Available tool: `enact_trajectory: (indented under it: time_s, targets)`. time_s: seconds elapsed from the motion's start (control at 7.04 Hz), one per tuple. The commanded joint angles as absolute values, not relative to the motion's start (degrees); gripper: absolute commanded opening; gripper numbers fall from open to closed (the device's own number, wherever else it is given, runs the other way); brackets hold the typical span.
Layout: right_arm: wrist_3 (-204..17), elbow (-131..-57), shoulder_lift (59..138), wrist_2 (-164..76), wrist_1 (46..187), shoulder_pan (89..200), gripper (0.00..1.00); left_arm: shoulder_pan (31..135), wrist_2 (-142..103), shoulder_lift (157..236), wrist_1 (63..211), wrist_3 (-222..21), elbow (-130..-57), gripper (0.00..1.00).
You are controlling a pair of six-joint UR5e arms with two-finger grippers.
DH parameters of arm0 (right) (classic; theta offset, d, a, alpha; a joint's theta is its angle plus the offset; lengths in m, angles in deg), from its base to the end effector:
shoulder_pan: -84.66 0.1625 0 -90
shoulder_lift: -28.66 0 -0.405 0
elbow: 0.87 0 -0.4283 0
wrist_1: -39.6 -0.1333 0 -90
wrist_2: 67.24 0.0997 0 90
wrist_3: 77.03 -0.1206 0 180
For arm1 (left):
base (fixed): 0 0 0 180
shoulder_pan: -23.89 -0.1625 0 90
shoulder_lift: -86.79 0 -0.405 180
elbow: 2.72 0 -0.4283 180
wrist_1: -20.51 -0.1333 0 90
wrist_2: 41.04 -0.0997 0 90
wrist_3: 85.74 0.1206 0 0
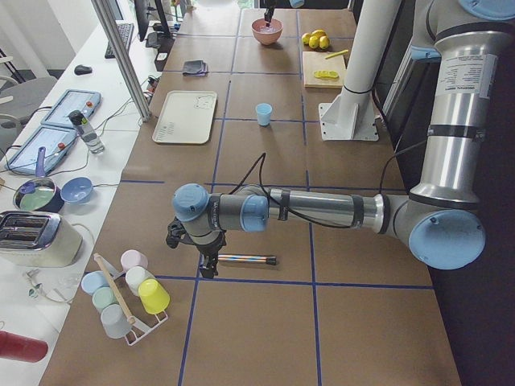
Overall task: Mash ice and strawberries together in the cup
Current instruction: 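Grasp a third ice cube from the pink bowl with the right gripper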
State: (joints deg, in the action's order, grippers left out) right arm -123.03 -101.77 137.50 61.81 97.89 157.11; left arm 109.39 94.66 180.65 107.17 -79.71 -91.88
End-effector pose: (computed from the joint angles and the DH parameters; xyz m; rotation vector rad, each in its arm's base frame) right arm -0.0727 -0.4200 0.6505 -0.0149 -0.7839 0.3297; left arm -0.0034 -0.5562 0.6288 0.0054 0.7987 0.1717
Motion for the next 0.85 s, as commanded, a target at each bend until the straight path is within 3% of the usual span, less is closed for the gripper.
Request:
enact_trajectory:
  time_s: [0.0, 0.28, 0.71]
  targets:
    - [-124.8, -108.5, 138.0, 61.8, 98.0, 156.9, 0.02, 109.4, 94.8, 180.7, 107.2, -79.7, -92.0, 1.0]
    - [-141.2, -113.8, 133.4, 62.1, 98.3, 151.0, 0.03, 109.3, 94.8, 180.7, 107.2, -79.7, -92.0, 1.0]
    - [-168.5, -114.9, 117.7, 59.3, 98.7, 138.6, 0.03, 109.3, 94.7, 180.7, 107.2, -79.7, -92.0, 1.0]
